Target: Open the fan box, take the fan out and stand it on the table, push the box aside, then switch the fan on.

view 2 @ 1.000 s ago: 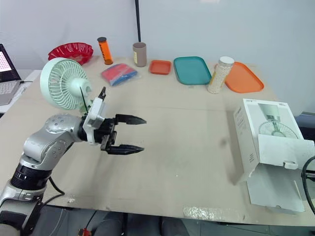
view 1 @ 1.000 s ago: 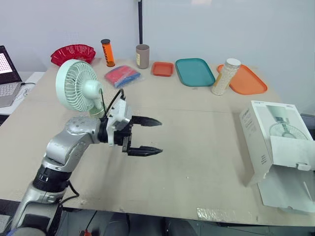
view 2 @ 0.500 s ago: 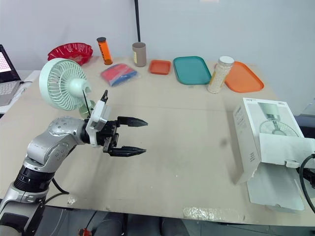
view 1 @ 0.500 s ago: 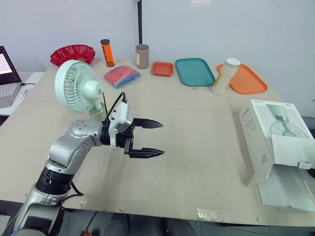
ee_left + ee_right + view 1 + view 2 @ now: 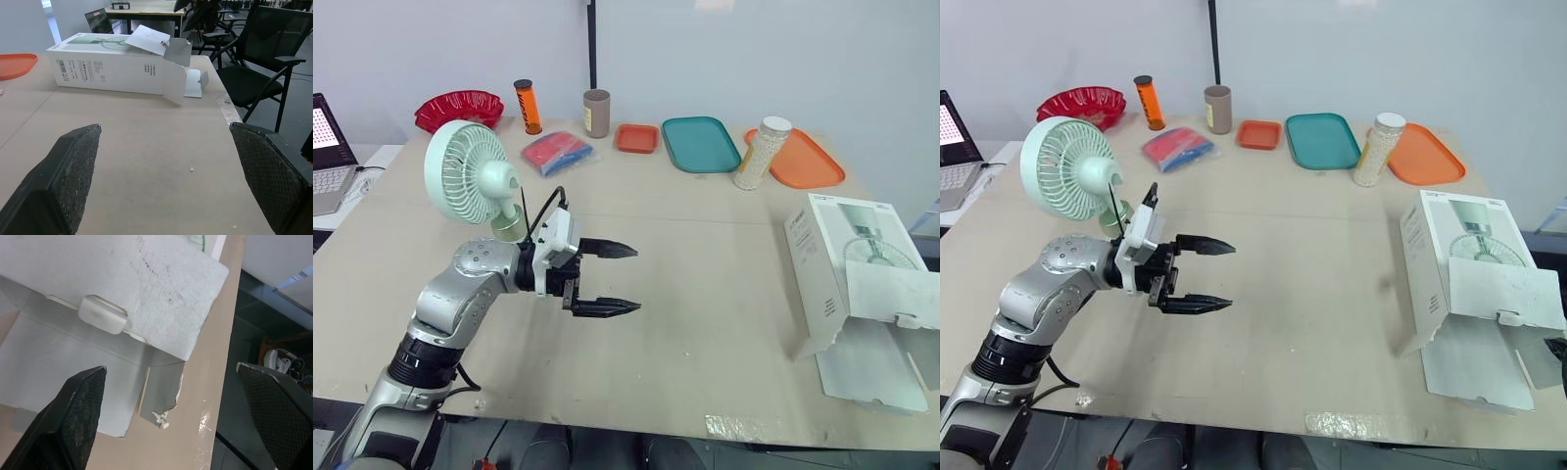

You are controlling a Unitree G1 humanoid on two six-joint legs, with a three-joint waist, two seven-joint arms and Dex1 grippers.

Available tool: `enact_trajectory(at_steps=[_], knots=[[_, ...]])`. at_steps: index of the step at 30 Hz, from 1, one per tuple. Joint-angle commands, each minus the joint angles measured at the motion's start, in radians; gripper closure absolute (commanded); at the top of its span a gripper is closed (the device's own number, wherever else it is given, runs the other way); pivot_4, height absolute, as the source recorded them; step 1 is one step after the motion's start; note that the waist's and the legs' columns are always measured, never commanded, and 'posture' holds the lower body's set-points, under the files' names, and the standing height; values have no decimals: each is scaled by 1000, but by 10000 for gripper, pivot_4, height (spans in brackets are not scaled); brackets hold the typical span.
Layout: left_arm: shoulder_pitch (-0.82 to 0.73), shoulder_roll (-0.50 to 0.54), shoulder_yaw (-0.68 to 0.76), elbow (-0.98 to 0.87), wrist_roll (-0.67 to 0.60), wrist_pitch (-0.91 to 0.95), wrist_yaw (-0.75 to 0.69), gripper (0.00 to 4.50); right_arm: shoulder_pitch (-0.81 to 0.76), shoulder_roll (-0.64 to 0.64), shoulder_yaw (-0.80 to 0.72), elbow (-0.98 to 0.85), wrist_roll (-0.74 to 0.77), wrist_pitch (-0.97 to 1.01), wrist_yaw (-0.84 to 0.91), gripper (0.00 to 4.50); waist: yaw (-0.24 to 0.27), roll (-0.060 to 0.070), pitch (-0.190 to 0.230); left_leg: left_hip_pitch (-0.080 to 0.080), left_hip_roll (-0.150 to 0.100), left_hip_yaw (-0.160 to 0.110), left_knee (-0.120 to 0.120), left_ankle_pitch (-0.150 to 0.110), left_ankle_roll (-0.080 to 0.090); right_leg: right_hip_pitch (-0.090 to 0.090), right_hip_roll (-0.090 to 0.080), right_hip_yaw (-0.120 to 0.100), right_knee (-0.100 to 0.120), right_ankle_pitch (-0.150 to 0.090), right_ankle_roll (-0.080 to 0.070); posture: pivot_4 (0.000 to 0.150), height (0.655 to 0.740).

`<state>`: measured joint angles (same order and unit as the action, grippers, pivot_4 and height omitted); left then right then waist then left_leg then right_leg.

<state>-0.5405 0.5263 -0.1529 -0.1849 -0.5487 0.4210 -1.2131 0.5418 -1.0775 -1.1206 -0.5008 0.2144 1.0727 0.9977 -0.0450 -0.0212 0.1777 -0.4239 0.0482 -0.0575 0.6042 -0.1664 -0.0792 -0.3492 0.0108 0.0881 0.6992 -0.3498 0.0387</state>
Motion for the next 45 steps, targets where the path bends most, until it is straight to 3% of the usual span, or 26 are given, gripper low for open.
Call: enact_trajectory(at_steps=[1,8,12,19,25,32,39,45], knots=[[-18,-10,9,7,6,-23,4,0,-53,-93,-124,-118,67,80,111,1067,-2,1,0,0,0,0,0,0,0,0,0,1,0,0,0,1500,7400],[63,30,33,-64,9,7,53,0,-457,-187,28,-179,317,235,59,1067,-1,-3,1,0,0,0,0,0,0,1,0,1,-1,0,-1,1500,7400],[233,83,118,-204,-11,61,156,0,-714,-51,207,-243,549,261,-15,1067,0,-6,3,0,0,0,-1,-1,1,1,0,3,-1,3,-6,1500,7400],[528,126,301,-423,-32,107,320,0,-996,137,479,-261,780,223,-183,1067,-2,-8,5,-1,0,1,0,-2,2,0,0,7,-1,2,-5,1500,7400],[794,99,421,-565,-13,83,436,0,-1039,157,643,-250,845,170,-250,1067,4,-10,5,-2,0,2,0,-3,3,0,0,8,-2,2,-5,1500,7400],[911,66,617,-505,0,29,515,0,-1008,150,742,-216,808,94,-296,1067,7,-10,4,-1,1,1,0,-3,3,-1,1,8,-1,2,-6,1500,7400],[873,63,752,-408,-34,47,590,0,-873,203,791,-284,715,-47,-367,1067,6,-11,4,-2,1,1,-1,-3,3,-2,1,7,-1,1,-7,1500,7400],[765,97,771,-379,-64,112,660,0,-881,203,828,-275,721,-93,-369,1067,6,-11,4,-2,1,1,-1,-3,3,-2,1,8,-1,1,-7,1500,7400]])
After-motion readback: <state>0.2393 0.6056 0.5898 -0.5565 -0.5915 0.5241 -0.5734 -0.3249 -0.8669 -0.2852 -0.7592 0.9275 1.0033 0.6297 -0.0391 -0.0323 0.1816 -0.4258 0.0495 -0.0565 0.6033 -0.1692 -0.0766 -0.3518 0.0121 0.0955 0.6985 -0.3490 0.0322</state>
